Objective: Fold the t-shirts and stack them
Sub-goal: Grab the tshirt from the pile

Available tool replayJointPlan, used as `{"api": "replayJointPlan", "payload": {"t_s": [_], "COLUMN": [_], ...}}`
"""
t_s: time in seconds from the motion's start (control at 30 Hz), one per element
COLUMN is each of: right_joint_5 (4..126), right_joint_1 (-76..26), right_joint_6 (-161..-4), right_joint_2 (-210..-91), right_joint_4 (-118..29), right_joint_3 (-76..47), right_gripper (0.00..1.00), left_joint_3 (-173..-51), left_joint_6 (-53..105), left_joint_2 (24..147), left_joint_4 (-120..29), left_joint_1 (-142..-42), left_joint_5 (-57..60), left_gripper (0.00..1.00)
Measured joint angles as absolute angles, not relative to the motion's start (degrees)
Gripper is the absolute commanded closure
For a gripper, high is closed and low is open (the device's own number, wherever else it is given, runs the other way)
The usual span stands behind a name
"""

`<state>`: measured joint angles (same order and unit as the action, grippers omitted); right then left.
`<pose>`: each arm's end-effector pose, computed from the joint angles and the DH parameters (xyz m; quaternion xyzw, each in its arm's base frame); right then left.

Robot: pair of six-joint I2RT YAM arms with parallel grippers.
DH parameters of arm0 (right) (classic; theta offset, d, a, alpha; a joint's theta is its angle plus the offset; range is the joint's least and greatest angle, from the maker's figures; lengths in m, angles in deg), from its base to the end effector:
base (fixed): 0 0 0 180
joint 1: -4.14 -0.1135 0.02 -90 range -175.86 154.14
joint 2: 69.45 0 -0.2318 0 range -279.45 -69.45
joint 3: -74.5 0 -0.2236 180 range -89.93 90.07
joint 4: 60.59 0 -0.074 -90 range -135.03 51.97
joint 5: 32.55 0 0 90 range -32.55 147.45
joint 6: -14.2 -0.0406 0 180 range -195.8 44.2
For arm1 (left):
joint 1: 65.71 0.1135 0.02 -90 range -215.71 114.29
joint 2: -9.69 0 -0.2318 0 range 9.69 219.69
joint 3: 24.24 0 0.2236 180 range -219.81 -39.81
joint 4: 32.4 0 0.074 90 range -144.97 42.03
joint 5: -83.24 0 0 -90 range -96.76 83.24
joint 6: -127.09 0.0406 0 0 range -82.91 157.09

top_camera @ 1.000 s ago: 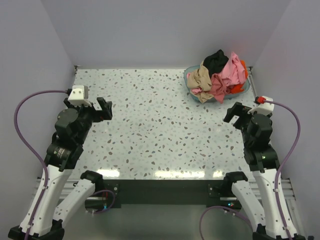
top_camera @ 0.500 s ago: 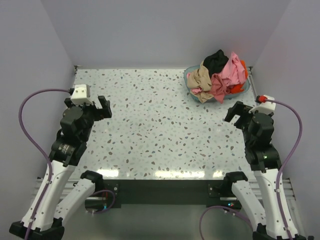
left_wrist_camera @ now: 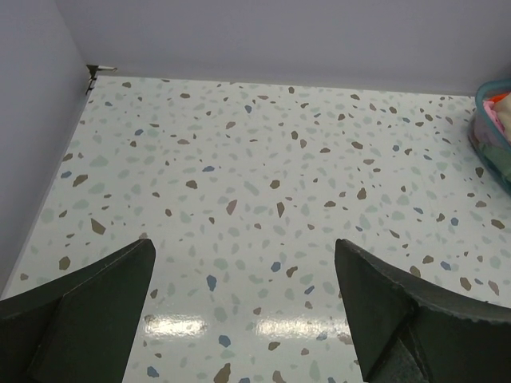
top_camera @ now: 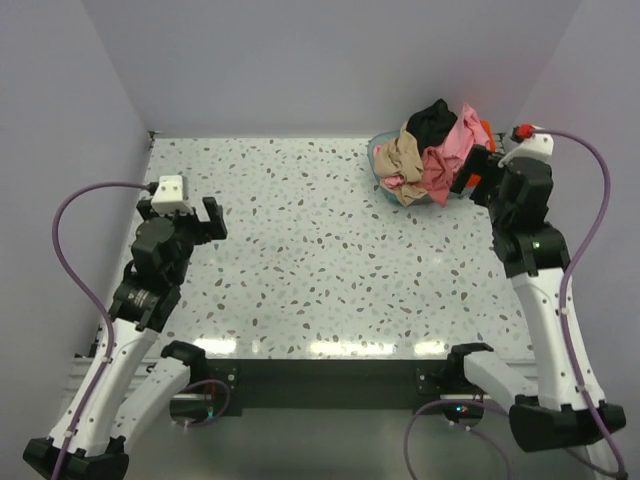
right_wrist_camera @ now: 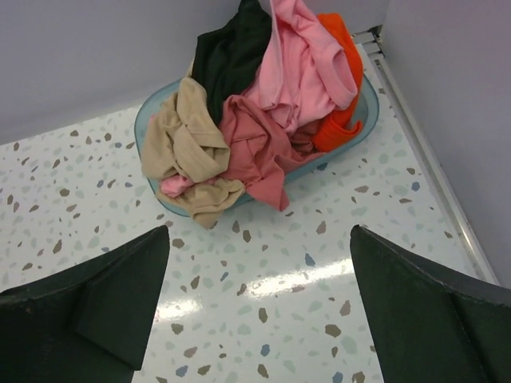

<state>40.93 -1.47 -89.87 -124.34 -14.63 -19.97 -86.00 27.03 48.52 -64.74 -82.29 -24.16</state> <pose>0.1882 0.0069 0.3872 0.1449 0.7782 -0.0100 0.6109 0.1535 -0.0330 0.3275 -0.0548 0.7583 -0.0350 0.6487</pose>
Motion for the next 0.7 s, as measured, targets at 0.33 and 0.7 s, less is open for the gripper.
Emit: {"api": "replayJointPlan", "payload": {"t_s": [0.33,0.7], "right_joint_5": [46.73,41.72], "right_joint_1": [-1.57,-7.50], "right_joint_6": [-92.03,-91.61], "right_joint_2": [-149.32,-173.45], "right_joint_4": [-19.42,-21.78], "right_joint_3": [-8.98,10.06], "right_gripper": [0.11,0.14], "left_joint_3": [-84.89,-84.89], "left_joint_6": [26.11,25.52], "left_joint_2": [48.27,50.81], "left_joint_4": [-64.76,-64.76], "left_joint_1": [-82.29,-82.29], "left_joint_5": [-23.66,-20.97], "left_gripper": [0.00,0.00]}}
